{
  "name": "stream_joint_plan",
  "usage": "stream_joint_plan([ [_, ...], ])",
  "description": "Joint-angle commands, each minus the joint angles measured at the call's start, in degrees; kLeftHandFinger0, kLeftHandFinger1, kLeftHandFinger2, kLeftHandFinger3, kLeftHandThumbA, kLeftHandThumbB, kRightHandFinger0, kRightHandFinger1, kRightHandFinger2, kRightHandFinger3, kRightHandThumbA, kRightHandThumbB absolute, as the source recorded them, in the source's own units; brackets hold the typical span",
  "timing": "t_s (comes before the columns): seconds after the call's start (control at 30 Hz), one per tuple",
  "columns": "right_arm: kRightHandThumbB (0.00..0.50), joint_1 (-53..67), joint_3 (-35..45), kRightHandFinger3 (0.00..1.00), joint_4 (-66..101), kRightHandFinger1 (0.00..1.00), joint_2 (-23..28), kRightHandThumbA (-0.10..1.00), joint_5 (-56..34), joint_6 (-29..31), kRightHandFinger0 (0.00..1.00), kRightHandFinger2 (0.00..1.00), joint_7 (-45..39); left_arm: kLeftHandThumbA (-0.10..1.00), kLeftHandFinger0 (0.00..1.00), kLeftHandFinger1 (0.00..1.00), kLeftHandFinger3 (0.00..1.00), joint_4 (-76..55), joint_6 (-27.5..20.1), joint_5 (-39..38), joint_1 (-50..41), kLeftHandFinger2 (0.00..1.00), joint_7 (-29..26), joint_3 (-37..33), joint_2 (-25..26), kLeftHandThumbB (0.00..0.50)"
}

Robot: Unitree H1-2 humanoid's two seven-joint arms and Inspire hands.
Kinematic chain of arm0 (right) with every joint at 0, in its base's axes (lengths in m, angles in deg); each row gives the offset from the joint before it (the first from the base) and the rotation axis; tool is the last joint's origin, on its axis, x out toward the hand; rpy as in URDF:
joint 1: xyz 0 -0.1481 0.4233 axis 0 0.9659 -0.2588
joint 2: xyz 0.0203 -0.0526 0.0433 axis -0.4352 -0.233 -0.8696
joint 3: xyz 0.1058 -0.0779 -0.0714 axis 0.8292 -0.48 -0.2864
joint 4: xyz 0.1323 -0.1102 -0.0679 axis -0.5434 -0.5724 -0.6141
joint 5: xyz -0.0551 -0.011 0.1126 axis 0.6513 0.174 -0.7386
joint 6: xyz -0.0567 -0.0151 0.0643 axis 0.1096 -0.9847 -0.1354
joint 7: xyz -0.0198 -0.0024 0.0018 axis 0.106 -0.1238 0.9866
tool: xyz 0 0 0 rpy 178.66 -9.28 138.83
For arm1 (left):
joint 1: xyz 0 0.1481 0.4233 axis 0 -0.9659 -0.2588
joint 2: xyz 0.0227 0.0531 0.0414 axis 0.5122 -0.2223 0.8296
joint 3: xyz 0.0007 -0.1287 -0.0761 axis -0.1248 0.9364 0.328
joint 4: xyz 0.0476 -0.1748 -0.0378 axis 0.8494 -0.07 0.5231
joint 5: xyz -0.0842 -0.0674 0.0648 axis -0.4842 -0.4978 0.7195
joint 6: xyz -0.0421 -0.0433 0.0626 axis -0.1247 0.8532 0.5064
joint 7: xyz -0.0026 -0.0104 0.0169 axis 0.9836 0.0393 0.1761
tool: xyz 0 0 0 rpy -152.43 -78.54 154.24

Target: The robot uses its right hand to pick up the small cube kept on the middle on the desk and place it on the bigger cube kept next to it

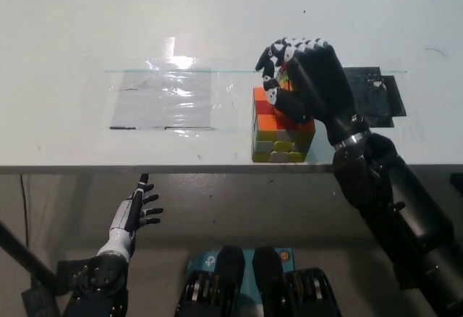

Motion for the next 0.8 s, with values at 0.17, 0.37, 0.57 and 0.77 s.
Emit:
stream_joint_plan([
  [0.17,0.257,0.2,1.1,0.21,0.6,0.25,-1.4,-0.1,-1.5,1.7,0.0,0.55,1.7,1.0,0.7,0.7,0.84,-1.5,-0.8,-0.4,2.0,0.81,0.2,0.1,0.8,0.185],
  [0.37,0.224,0.5,0.5,0.22,0.0,0.28,-2.1,-0.1,-0.3,2.4,0.0,0.55,3.4,1.0,0.71,0.71,0.85,-2.4,-0.2,-0.1,1.8,0.82,0.6,-0.2,0.9,0.199],
  [0.57,0.227,1.4,0.4,0.28,0.9,0.36,-3.1,-0.1,-1.3,1.0,0.0,0.62,0.9,1.0,0.74,0.74,0.88,-2.8,0.0,0.4,1.8,0.85,0.2,-0.5,0.9,0.165],
  [0.77,0.053,1.1,0.9,0.73,-1.0,0.15,-4.4,-0.1,-2.8,2.6,0.0,0.41,1.3,1.0,0.76,0.75,0.89,-2.3,-0.2,0.3,2.0,0.86,0.3,-0.7,0.9,0.176],
])
